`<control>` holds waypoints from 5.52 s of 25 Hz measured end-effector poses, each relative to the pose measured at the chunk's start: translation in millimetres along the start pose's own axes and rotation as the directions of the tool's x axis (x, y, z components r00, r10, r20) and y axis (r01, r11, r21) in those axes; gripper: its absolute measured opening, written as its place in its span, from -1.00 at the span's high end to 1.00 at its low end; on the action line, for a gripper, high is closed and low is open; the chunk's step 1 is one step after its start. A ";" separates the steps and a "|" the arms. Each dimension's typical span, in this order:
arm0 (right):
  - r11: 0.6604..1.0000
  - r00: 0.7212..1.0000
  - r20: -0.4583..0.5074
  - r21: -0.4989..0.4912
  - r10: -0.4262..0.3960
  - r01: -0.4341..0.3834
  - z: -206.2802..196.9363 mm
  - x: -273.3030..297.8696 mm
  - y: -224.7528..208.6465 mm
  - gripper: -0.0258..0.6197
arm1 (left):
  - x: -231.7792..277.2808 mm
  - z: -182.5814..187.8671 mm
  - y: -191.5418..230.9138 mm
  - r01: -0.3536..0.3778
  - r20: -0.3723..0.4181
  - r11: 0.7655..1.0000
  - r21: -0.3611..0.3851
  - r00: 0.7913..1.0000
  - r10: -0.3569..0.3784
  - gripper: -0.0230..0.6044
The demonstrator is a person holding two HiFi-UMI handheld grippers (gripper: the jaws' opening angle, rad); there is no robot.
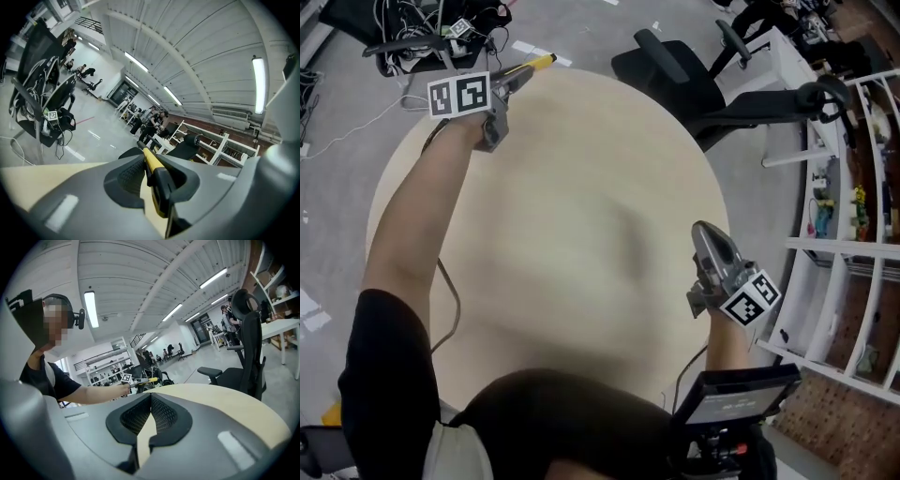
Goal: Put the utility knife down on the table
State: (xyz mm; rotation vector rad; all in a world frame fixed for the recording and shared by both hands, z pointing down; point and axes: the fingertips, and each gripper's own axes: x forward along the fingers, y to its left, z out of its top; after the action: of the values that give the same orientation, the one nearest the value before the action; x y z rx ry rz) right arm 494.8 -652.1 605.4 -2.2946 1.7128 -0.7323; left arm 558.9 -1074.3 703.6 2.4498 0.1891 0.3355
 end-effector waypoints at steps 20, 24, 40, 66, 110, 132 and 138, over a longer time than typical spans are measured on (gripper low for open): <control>0.997 0.999 -0.040 0.070 -0.029 0.032 -48.9 26.5 -33.3 0.87 | 82.8 -61.4 11.6 -0.015 -0.210 0.975 0.221 0.976 0.063 -0.06; 0.997 0.999 -0.039 0.078 -0.015 0.018 -50.5 30.3 -32.0 0.87 | 78.5 -47.4 1.5 -0.016 -0.177 0.949 0.315 0.981 0.075 -0.41; 0.998 0.999 -0.007 0.025 0.052 -0.052 -7.3 25.1 21.0 0.87 | -42.5 40.1 -40.9 -0.105 0.020 0.946 0.306 0.994 0.104 0.47; 0.963 0.968 0.004 -0.109 0.250 -0.248 76.2 -145.6 140.6 0.87 | -357.9 13.6 -332.4 -0.306 0.310 0.903 0.302 0.927 0.210 0.93; 0.259 0.236 -0.380 0.009 0.894 -0.966 -145.0 -350.2 565.3 0.87 | -858.7 -423.3 -796.4 -0.854 0.670 0.456 -0.251 0.187 0.719 0.93; 0.238 0.219 -0.447 -0.014 0.867 -0.971 -169.5 -338.0 601.4 0.88 | -884.1 -450.9 -792.8 -0.821 0.687 0.475 -0.318 0.146 0.712 0.93; 0.235 0.216 -0.460 -0.015 0.861 -0.972 -168.2 -333.2 597.1 0.88 | -871.8 -441.8 -784.9 -0.809 0.689 0.499 -0.311 0.169 0.705 0.93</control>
State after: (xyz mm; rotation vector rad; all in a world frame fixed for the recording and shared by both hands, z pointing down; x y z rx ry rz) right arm -163.5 -505.0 403.2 -0.6759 3.0192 -0.5841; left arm -442.1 -393.1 379.2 2.3528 -1.5316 -0.3708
